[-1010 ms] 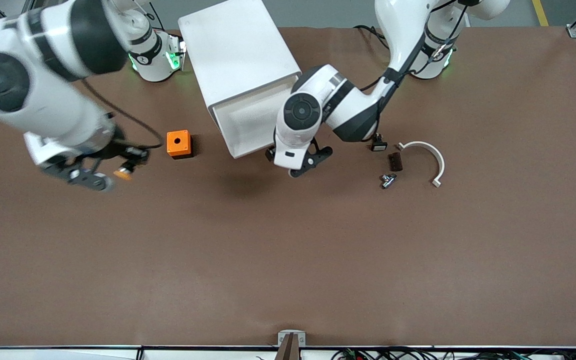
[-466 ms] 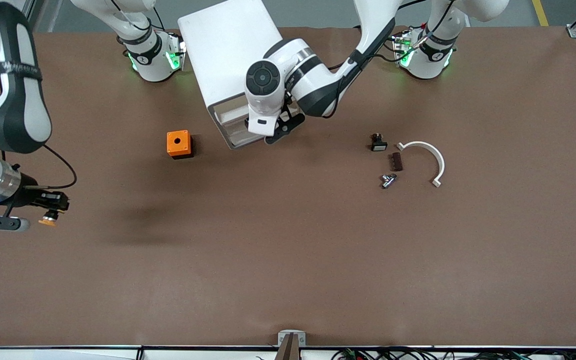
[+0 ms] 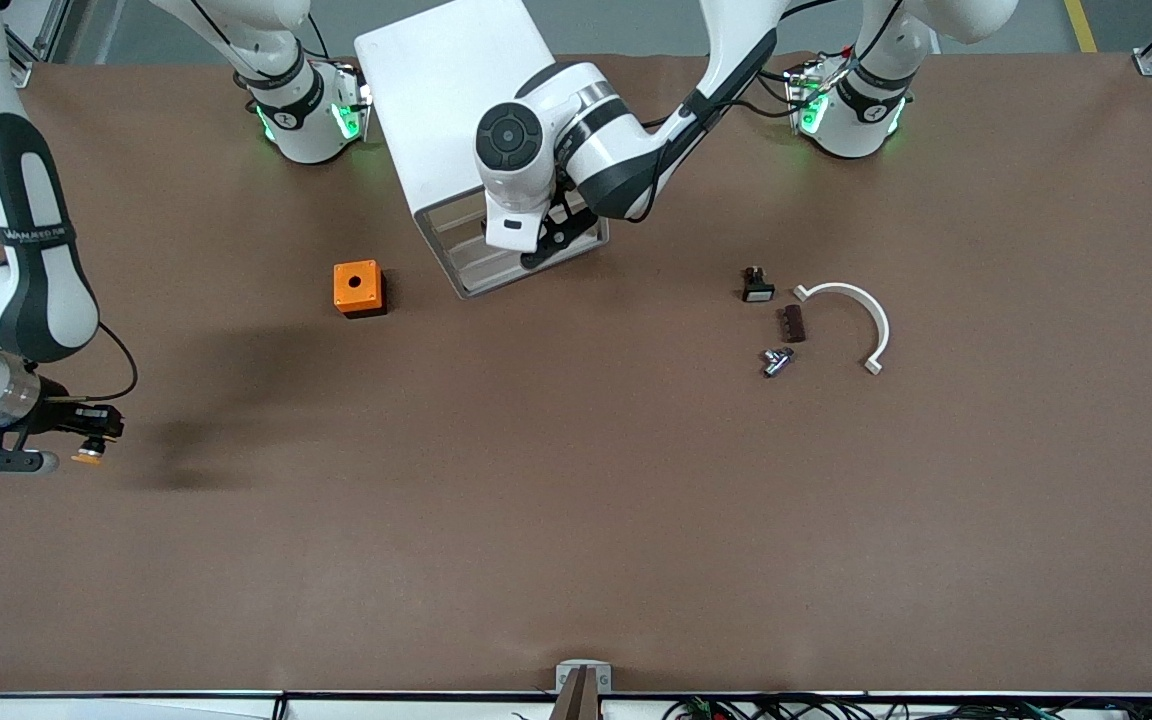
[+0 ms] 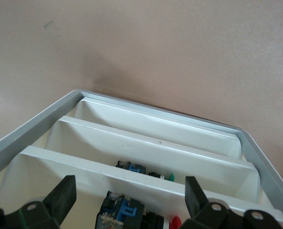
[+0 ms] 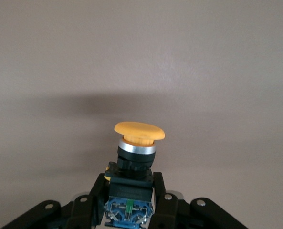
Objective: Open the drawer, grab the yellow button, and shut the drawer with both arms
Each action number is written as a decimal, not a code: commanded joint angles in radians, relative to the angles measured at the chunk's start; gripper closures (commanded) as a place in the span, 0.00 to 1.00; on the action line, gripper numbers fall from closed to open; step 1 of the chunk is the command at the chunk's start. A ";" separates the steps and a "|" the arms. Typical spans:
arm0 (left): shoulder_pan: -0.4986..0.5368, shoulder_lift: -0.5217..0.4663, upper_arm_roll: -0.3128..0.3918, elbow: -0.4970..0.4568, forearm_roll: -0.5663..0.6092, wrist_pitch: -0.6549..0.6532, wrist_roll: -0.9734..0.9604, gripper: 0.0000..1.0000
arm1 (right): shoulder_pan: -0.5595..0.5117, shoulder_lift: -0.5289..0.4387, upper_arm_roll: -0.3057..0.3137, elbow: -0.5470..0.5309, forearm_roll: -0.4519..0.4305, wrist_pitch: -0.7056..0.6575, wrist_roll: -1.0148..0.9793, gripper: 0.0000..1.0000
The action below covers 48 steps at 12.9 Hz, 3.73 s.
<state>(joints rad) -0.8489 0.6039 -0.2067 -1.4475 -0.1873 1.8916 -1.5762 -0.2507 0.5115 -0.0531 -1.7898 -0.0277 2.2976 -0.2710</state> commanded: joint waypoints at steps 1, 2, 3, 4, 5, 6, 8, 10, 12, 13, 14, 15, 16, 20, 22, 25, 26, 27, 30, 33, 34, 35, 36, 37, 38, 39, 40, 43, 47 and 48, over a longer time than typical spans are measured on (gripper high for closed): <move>0.002 -0.036 0.021 -0.021 0.087 0.003 -0.038 0.00 | -0.030 0.059 0.024 0.020 0.063 0.041 -0.104 1.00; 0.022 -0.052 0.039 -0.021 0.162 0.001 -0.038 0.00 | -0.030 0.077 0.024 0.021 0.071 0.066 -0.123 1.00; 0.054 -0.059 0.050 -0.017 0.208 0.000 -0.033 0.00 | -0.030 0.094 0.024 0.026 0.071 0.080 -0.125 1.00; 0.103 -0.070 0.055 -0.017 0.245 0.000 -0.015 0.00 | -0.028 0.104 0.024 0.032 0.071 0.080 -0.125 1.00; 0.152 -0.076 0.055 -0.016 0.277 -0.002 -0.010 0.00 | -0.027 0.105 0.024 0.036 0.071 0.080 -0.125 0.97; 0.195 -0.093 0.055 -0.017 0.316 -0.005 -0.005 0.00 | -0.025 0.110 0.024 0.039 0.071 0.080 -0.123 0.20; 0.289 -0.121 0.053 -0.017 0.382 -0.015 0.036 0.00 | -0.024 0.117 0.024 0.039 0.071 0.079 -0.117 0.00; 0.385 -0.162 0.052 -0.019 0.387 -0.022 0.186 0.00 | -0.019 0.114 0.024 0.050 0.071 0.071 -0.119 0.00; 0.470 -0.209 0.049 -0.017 0.387 -0.078 0.322 0.00 | -0.009 0.101 0.026 0.055 0.071 0.060 -0.114 0.00; 0.500 -0.232 0.044 -0.017 0.381 -0.088 0.384 0.00 | 0.001 0.078 0.027 0.058 0.071 0.031 -0.110 0.00; 0.520 -0.257 0.044 -0.017 0.373 -0.089 0.424 0.00 | 0.014 0.049 0.027 0.062 0.071 -0.008 -0.105 0.00; 0.549 -0.289 0.044 -0.019 0.370 -0.101 0.473 0.00 | 0.034 0.017 0.027 0.072 0.071 -0.065 -0.078 0.00; 0.582 -0.317 0.043 -0.019 0.361 -0.136 0.536 0.00 | 0.053 -0.013 0.026 0.087 0.069 -0.129 -0.027 0.00; 0.700 -0.418 0.049 -0.022 0.284 -0.216 0.766 0.00 | 0.113 -0.125 0.026 0.206 0.066 -0.425 0.083 0.00; 0.766 -0.488 0.052 -0.071 0.272 -0.253 0.916 0.00 | 0.137 -0.198 0.029 0.224 0.058 -0.515 0.163 0.00; 0.865 -0.610 0.055 -0.157 0.204 -0.324 1.244 0.00 | 0.168 -0.301 0.030 0.224 0.058 -0.576 0.185 0.00; 0.884 -0.643 0.059 -0.174 0.197 -0.350 1.306 0.00 | 0.183 -0.332 0.030 0.224 0.055 -0.611 0.222 0.00; 0.884 -0.676 0.070 -0.189 0.197 -0.382 1.334 0.00 | 0.201 -0.346 0.027 0.224 0.051 -0.628 0.258 0.00; 0.878 -0.733 0.087 -0.195 0.197 -0.454 1.412 0.00 | 0.199 -0.358 0.024 0.225 0.029 -0.647 0.257 0.00; 0.844 -0.768 0.148 -0.223 0.197 -0.457 1.475 0.00 | 0.208 -0.355 0.029 0.248 0.031 -0.649 0.268 0.00; 0.837 -0.770 0.150 -0.223 0.198 -0.456 1.475 0.00 | 0.206 -0.354 0.029 0.250 0.034 -0.647 0.269 0.00; 0.832 -0.768 0.148 -0.223 0.203 -0.450 1.473 0.00 | 0.206 -0.353 0.029 0.250 0.035 -0.641 0.269 0.00; 0.815 -0.765 0.148 -0.223 0.207 -0.437 1.473 0.00 | 0.211 -0.353 0.029 0.256 0.026 -0.642 0.260 0.00; 0.814 -0.763 0.148 -0.223 0.207 -0.430 1.472 0.00 | 0.217 -0.350 0.029 0.285 0.012 -0.647 0.259 0.00; 0.812 -0.760 0.148 -0.223 0.207 -0.424 1.470 0.00 | 0.217 -0.347 0.029 0.317 0.002 -0.649 0.260 0.00; 0.815 -0.756 0.147 -0.223 0.203 -0.419 1.470 0.00 | 0.217 -0.347 0.029 0.334 0.003 -0.661 0.262 0.00; 0.818 -0.751 0.144 -0.226 0.200 -0.411 1.470 0.00 | 0.215 -0.349 0.027 0.346 0.011 -0.697 0.262 0.00; 0.818 -0.754 0.142 -0.237 0.201 -0.411 1.470 0.00 | 0.212 -0.361 0.024 0.372 0.017 -0.759 0.274 0.00; 0.821 -0.765 0.139 -0.263 0.200 -0.411 1.470 0.00 | 0.209 -0.471 0.027 0.323 0.050 -0.790 0.276 0.00; 0.821 -0.762 0.141 -0.260 0.200 -0.410 1.470 0.00 | 0.205 -0.485 0.026 0.304 0.058 -0.802 0.276 0.00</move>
<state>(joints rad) -0.0282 -0.1387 -0.0702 -1.6858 0.0247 1.4665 -0.1150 -0.0441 0.0888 -0.0274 -1.4260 0.0085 1.5085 -0.0104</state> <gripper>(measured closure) 0.000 0.000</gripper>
